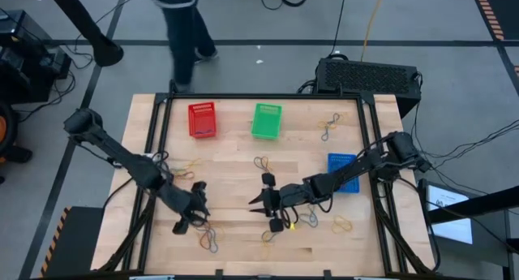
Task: Sort rubber bands into baskets
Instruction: Put the red rubber band into the blue bin
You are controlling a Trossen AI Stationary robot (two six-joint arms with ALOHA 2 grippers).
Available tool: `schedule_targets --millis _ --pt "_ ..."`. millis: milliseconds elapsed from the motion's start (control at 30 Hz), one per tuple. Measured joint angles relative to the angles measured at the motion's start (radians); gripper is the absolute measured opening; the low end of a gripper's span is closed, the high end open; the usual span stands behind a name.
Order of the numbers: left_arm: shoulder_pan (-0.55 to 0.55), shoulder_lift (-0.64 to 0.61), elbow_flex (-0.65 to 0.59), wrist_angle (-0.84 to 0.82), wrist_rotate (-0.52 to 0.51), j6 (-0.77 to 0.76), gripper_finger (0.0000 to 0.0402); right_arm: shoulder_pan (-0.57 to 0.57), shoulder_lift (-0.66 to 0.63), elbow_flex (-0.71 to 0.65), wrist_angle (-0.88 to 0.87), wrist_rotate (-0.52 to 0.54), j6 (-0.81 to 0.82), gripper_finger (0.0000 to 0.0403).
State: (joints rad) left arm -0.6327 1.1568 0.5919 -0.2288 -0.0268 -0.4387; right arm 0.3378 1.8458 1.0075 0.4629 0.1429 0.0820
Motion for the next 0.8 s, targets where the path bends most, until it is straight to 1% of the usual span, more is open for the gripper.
schedule_targets --millis 167,267,367,600,800 --pt "-0.064 0.121 0.0 0.01 -0.015 -0.007 0.0111 0.012 0.001 0.001 0.004 -0.019 0.0 0.01" --pt "-0.07 0.18 0.0 0.011 -0.06 -0.02 0.0111 0.012 0.001 0.001 0.005 -0.018 -0.004 0.01" --pt "-0.07 0.224 0.0 0.011 -0.063 -0.026 0.0111 0.011 0.001 0.001 0.005 -0.018 -0.004 0.01" --pt "-0.075 0.269 0.0 0.013 -0.012 -0.054 0.0111 0.011 0.001 0.001 0.004 -0.018 -0.015 0.01" --pt "-0.099 0.282 0.0 0.012 -0.007 -0.072 0.0111 0.011 0.001 0.001 -0.01 -0.018 -0.016 0.01"
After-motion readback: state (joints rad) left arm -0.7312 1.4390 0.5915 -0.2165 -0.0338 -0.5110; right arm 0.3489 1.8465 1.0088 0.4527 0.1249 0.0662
